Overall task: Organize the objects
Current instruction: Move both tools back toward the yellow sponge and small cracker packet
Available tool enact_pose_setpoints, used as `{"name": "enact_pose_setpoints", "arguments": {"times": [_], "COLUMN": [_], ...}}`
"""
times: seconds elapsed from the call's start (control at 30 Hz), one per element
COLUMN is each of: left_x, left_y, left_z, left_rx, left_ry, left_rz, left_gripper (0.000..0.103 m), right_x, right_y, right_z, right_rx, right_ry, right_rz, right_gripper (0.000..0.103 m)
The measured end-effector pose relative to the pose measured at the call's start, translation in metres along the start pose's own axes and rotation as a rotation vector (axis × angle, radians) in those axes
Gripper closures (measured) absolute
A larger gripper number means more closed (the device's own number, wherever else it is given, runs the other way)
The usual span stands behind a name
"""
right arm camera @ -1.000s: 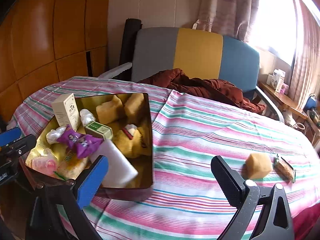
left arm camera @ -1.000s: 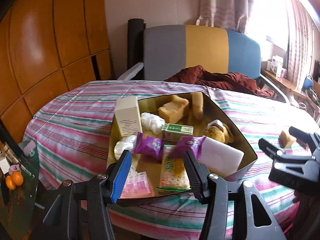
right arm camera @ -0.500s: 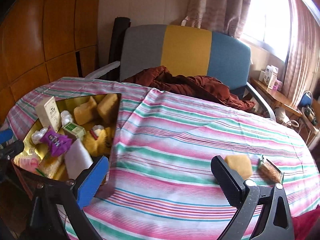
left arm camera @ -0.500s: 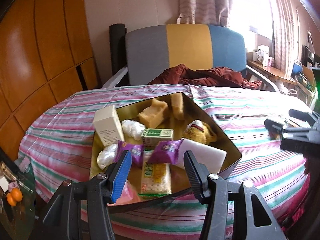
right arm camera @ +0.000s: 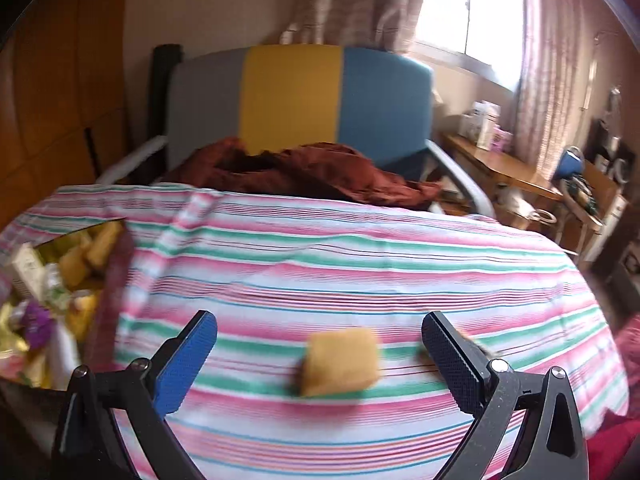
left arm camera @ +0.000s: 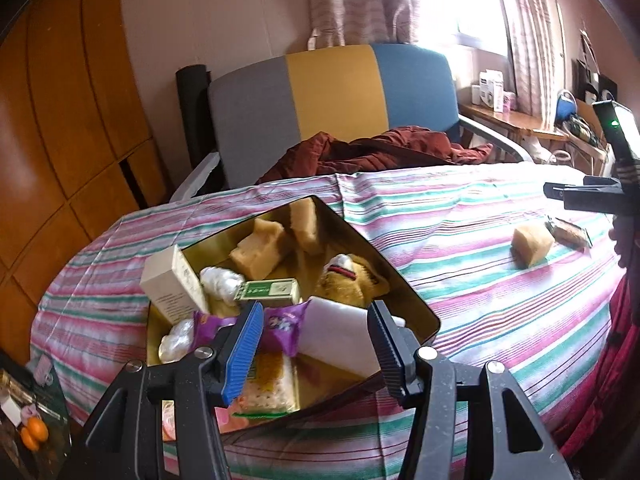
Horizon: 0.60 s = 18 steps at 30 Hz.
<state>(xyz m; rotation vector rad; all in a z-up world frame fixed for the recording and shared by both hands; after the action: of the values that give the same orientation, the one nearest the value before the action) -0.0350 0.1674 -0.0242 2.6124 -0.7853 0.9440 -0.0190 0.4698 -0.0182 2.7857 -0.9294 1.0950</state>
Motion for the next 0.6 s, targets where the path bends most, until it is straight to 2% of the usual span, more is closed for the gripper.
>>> {"name": "enact_pose_setpoints", "arguments": {"times": [0.1, 0.2, 0.27, 0.6], "left_x": [-0.004, -0.009, -0.012, -0.032], "left_y": [-0.011, -0.023, -0.032, -0.076], "left_z": [-0.003, -0.006, -0.008, -0.019], "left_rx": [-0.037, -0.067, -0.085, -0.162], "left_ry": [0.007, 0.013, 0.017, 0.041], "left_rz": [0.004, 0.012, 0.021, 0.081], "left_gripper": [0.048, 0.048, 0.048, 0.048], "right_x": [-0.022, -0.035, -0.035, -0.035], "right_y": [-0.032, -0.051, -0.06, -0.077], "right_z": [0.007, 0.012, 0.009, 0.013], "right_rx": [-0.064, -0.178, -0.239, -0.338], "right_ry": [0.04, 0.086, 0.077, 0.092], "right_rz": [0.041, 0.015, -0.004, -0.001], "right_gripper": [0.0, 0.0, 0.0, 0.0]}}
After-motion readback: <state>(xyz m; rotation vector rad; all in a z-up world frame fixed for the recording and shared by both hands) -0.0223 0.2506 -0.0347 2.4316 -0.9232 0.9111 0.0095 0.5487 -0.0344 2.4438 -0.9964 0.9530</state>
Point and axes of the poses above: each gripper's, at about its wrist camera, not at the fingertips, and x roughly against the way its jaws point, y to its left, z to its underside, the point moved 8 cm from there along -x, roughly the way its jaws point, and after that the axes turned 10 degrees about z, right-handed, at the moved point
